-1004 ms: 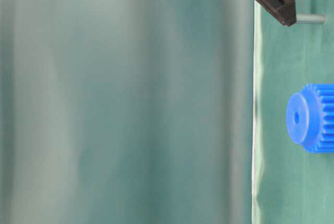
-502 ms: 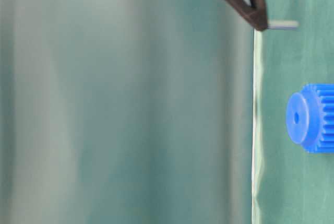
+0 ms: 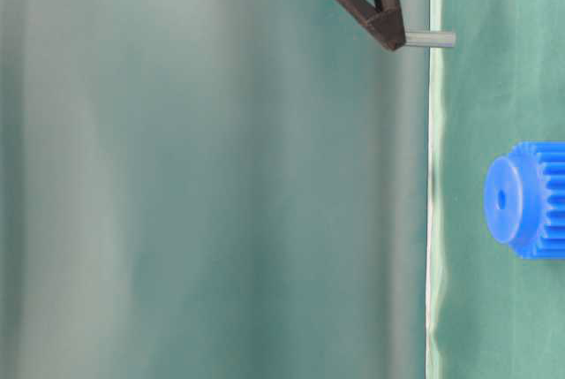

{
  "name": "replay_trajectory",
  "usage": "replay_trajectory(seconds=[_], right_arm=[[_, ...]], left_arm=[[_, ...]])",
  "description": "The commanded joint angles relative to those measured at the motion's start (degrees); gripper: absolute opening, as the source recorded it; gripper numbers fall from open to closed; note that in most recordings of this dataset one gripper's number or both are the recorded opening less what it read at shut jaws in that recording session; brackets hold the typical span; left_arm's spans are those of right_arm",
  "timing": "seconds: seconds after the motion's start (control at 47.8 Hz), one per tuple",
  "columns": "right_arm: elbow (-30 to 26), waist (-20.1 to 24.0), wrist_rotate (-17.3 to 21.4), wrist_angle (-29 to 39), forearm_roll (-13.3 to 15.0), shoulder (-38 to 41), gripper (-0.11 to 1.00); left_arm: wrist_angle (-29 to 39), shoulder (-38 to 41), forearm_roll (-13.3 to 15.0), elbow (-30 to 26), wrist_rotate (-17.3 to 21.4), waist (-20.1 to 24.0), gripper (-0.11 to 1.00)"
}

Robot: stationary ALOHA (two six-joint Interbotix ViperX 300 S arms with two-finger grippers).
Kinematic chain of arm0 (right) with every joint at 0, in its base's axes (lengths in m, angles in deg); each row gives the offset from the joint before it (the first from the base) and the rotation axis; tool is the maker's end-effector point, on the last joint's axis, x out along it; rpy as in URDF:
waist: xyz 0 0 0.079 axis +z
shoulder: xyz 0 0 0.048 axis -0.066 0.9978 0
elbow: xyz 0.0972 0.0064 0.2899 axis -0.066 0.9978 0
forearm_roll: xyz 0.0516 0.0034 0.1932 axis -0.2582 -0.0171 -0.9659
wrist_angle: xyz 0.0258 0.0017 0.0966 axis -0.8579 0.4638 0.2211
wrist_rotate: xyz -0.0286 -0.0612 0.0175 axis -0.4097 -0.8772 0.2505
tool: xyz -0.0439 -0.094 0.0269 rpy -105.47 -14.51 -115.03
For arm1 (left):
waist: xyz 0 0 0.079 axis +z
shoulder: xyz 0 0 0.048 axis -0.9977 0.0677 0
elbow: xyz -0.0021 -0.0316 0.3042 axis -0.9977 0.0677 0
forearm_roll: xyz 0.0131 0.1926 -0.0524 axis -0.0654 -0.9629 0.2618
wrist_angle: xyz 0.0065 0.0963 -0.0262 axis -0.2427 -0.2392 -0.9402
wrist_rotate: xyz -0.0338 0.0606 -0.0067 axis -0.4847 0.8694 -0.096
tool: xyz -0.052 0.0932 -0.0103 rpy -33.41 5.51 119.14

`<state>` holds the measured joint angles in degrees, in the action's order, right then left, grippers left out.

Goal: Insert the shaft placed at a random location into the center hole of the medium gear at another random location.
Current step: 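Carry the shaft left with the right gripper over the gear's center hole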

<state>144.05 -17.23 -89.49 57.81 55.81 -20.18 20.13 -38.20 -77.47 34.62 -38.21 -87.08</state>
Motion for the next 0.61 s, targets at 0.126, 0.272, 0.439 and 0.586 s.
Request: replay_trajectory(seconds=[0.126,0.272,0.439,0.586], right_arm=[[-2.2,0.9,-0.5,-0.1,0.2,-0.1,0.14],[-5.0,2.3,-0.5,-0.1,0.0,2.4,0.13],[-10.0,3.8,-0.5,0.4,0.0,6.8,0.14],[-15.0,4.7,-0.7,1.7,0.0,10.4,0.14]], left_arm=[[-0.3,0.4,-0.2,-1.2,-0.1,0.0,0.00],[-0.3,0.4,-0.2,-1.3,-0.1,0.0,0.00],[-0.3,0.4,-0.2,-1.3,-0.1,0.0,0.00],[-0.3,0.4,-0.2,-1.3,-0.1,0.0,0.00]])
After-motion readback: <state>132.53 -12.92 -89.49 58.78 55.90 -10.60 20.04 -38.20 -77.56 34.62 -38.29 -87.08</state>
